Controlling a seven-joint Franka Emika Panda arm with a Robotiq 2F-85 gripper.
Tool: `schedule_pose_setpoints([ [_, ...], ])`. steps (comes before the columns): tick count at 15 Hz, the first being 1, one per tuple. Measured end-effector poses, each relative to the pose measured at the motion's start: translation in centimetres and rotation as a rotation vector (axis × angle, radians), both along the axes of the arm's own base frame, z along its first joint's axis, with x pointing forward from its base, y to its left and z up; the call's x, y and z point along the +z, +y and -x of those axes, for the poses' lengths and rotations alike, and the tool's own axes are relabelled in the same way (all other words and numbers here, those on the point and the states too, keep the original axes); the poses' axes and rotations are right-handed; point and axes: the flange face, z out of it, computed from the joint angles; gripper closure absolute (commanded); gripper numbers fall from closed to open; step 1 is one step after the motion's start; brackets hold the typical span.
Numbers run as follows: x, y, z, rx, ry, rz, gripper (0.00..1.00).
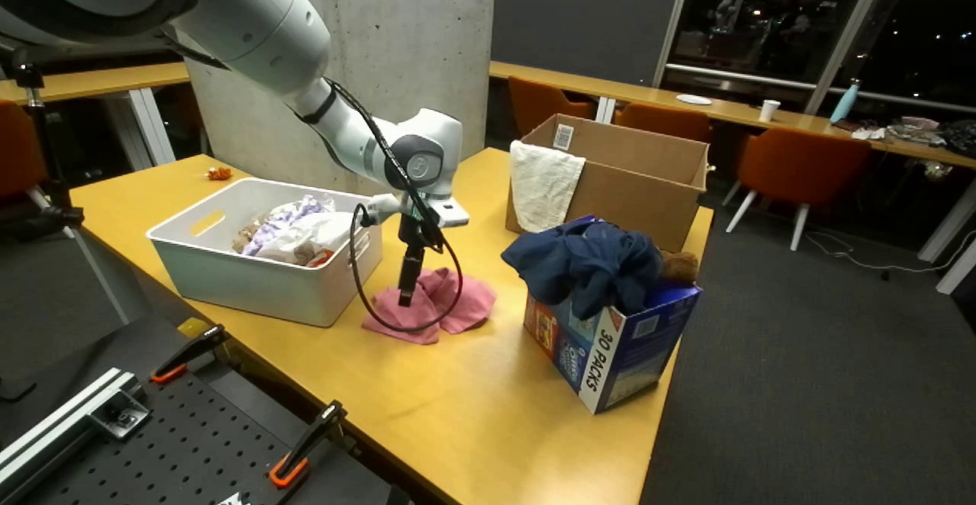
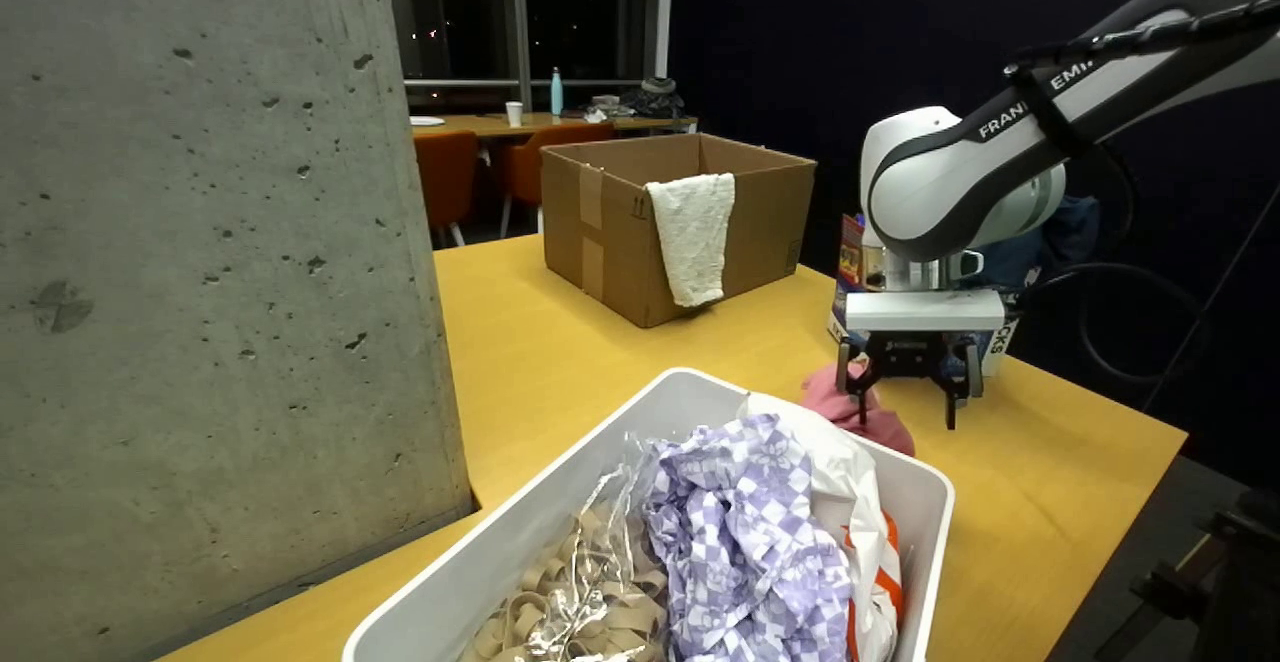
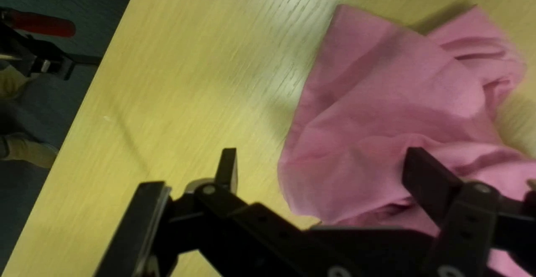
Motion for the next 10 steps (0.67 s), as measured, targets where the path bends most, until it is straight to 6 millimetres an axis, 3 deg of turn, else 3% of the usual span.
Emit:
schedule_pose_setpoints([
  [10, 2.0, -3.3, -0.9, -0.045, -0.054, 0.170, 0.00],
])
